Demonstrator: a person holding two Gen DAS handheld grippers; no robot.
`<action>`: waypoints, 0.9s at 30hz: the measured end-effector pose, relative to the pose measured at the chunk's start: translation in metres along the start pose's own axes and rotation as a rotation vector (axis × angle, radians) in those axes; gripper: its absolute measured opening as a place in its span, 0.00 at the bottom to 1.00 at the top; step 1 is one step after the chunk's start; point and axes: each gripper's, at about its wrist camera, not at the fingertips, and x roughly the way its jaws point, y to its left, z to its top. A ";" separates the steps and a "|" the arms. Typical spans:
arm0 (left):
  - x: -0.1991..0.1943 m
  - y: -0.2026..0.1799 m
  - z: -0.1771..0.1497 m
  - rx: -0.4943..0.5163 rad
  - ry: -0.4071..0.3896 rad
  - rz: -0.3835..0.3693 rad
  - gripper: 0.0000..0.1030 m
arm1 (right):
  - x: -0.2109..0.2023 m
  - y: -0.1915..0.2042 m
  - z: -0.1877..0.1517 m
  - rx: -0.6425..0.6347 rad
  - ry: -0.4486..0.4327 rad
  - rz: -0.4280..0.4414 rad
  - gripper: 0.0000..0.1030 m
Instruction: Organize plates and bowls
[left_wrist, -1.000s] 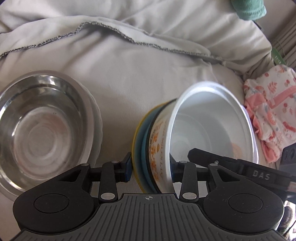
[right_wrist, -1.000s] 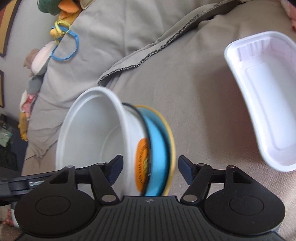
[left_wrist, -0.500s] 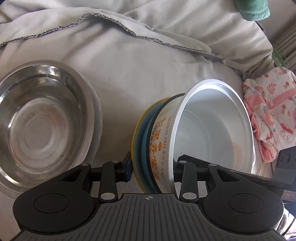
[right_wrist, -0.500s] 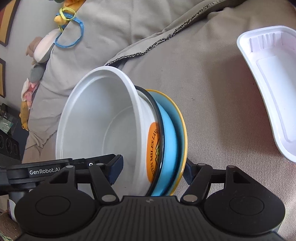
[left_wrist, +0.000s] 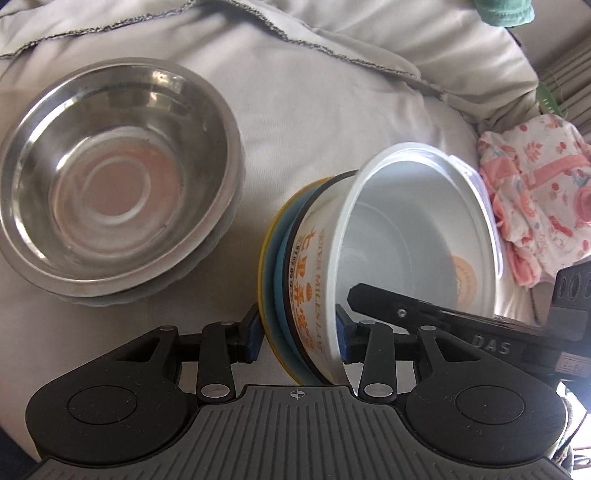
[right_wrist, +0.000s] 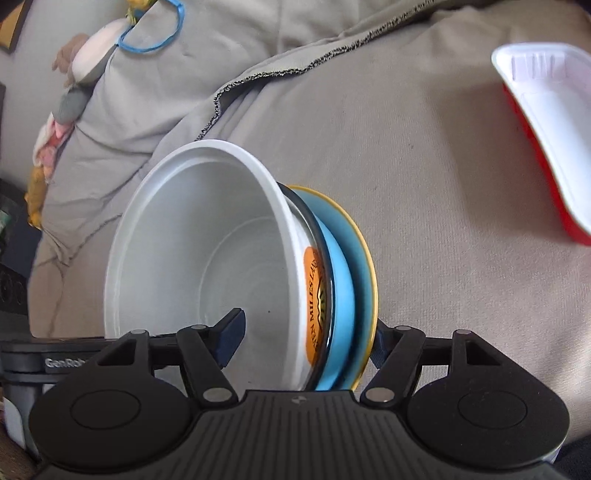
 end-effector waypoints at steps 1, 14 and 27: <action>-0.001 -0.001 0.001 0.009 -0.004 -0.004 0.41 | -0.002 0.002 0.001 -0.007 -0.012 -0.027 0.66; 0.007 -0.004 0.003 0.047 -0.018 -0.019 0.50 | 0.000 0.010 0.004 -0.094 0.007 -0.127 0.69; 0.010 -0.007 -0.002 0.055 -0.047 0.006 0.46 | -0.021 0.026 -0.012 -0.321 -0.203 -0.409 0.80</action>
